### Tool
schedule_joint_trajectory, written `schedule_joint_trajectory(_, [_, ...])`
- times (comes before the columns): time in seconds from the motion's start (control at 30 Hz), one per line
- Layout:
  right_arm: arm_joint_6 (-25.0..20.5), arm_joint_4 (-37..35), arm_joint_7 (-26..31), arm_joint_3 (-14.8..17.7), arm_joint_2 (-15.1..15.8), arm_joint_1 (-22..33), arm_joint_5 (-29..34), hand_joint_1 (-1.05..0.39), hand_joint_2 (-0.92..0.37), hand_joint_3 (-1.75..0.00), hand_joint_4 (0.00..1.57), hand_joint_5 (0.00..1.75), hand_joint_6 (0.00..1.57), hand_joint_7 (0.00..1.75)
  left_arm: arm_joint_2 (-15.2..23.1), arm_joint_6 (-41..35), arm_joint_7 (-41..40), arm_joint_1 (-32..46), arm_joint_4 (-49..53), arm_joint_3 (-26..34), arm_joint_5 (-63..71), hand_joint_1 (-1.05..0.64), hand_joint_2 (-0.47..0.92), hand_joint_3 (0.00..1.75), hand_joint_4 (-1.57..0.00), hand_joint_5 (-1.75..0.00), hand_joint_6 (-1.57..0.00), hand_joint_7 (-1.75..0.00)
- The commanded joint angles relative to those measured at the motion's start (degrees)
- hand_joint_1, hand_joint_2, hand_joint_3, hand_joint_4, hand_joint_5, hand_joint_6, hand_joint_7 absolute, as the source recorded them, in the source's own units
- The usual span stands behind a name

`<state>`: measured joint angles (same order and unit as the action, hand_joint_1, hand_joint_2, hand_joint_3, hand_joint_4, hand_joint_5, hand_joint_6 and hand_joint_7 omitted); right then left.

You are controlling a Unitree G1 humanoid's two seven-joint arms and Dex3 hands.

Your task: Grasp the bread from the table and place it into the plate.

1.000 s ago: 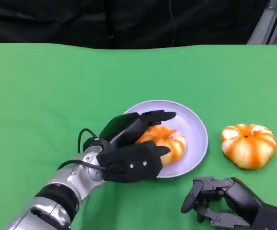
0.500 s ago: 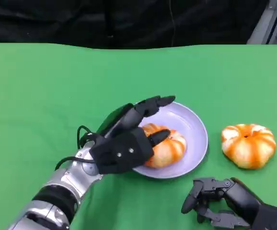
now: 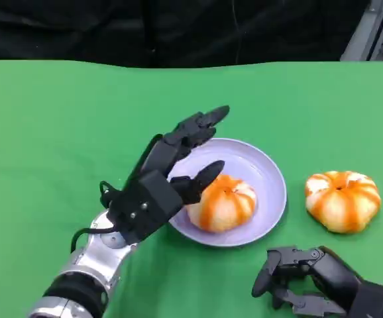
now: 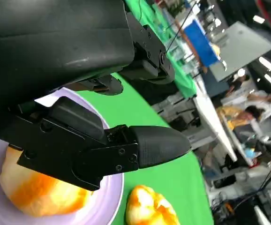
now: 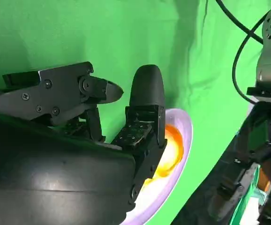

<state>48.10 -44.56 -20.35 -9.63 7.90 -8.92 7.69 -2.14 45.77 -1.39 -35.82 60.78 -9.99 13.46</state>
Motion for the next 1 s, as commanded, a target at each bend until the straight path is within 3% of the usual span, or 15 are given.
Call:
schedule_joint_trajectory(0.03, [0.07,0.22,0.56,0.15,1.31,0.67,0.18,0.02,-0.92,-0.49,0.72,1.47,0.74,1.13,0.58,2.63,0.22,2.19,-1.86,1.88,-2.03,-0.86,0.92,0.67,-0.48,-0.03,-0.36,0.0])
schedule_joint_trajectory(0.6, [1.28,-0.93,0.91,0.02,1.53,0.16,0.51,0.02,-0.92,-0.48,0.71,1.47,0.74,1.11,-0.93,5.99,9.98,6.68,-6.97,8.51,-14.68,-0.78,0.92,0.53,-0.49,-0.01,-0.38,0.0])
schedule_joint_trajectory(1.0, [1.47,-0.54,1.12,-0.01,1.56,0.47,0.54,0.02,-0.92,-0.46,0.71,1.49,0.76,1.09,-1.34,1.47,18.79,12.77,-16.41,12.97,-25.51,-0.77,0.92,0.52,-0.54,-0.02,-0.39,0.0])
